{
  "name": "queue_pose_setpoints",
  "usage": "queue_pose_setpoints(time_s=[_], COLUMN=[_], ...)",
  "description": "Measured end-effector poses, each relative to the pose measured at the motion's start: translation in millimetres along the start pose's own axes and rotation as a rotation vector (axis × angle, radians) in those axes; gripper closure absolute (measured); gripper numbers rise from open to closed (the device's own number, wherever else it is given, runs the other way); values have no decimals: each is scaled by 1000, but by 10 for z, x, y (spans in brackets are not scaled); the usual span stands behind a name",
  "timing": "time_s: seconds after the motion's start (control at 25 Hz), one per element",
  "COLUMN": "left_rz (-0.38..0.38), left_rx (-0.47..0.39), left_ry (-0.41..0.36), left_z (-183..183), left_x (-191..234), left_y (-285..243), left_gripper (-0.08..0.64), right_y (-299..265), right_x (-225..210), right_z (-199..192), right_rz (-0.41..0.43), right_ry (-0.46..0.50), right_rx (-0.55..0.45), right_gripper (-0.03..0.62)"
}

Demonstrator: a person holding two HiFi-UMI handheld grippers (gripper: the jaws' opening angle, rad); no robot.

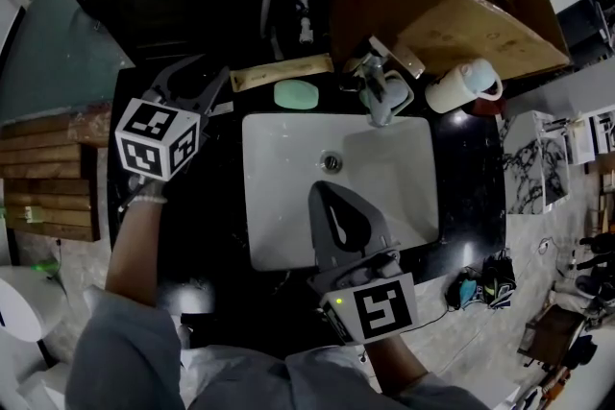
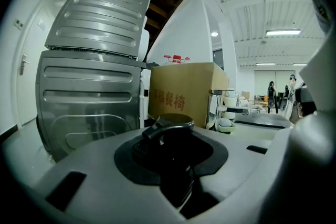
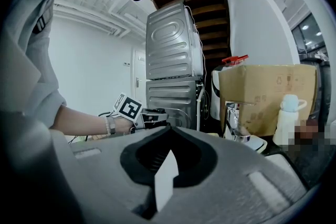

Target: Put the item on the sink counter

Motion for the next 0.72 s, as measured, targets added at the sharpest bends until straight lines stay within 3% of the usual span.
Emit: queue_pose_setpoints(time_s=[0.36, 0.64, 0.72], left_rz=[-65, -109, -122], left_rx=[-42, -19, -12], left_ry=[-9, 24, 28], left_z=[21, 12, 5], left_x=[72, 59, 34], left_y=[-95, -94, -87], left_gripper=[442, 440, 409], right_y=[-13, 6, 19], right_x=[38, 115, 150], right_z=[-26, -37, -27], right_rz=[0, -9, -13], right_ry=[-5, 10, 7], right_rx=[17, 12, 15], right_gripper=[595, 595, 595])
Point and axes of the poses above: the fingertips, and each gripper's own axes: y backward along the fingers, x to its left, z out of its top, the point moved 1 cm from there along y, backward along the fingers, and after that the axes turned 5 degrees about z, right-handed, at the moved point
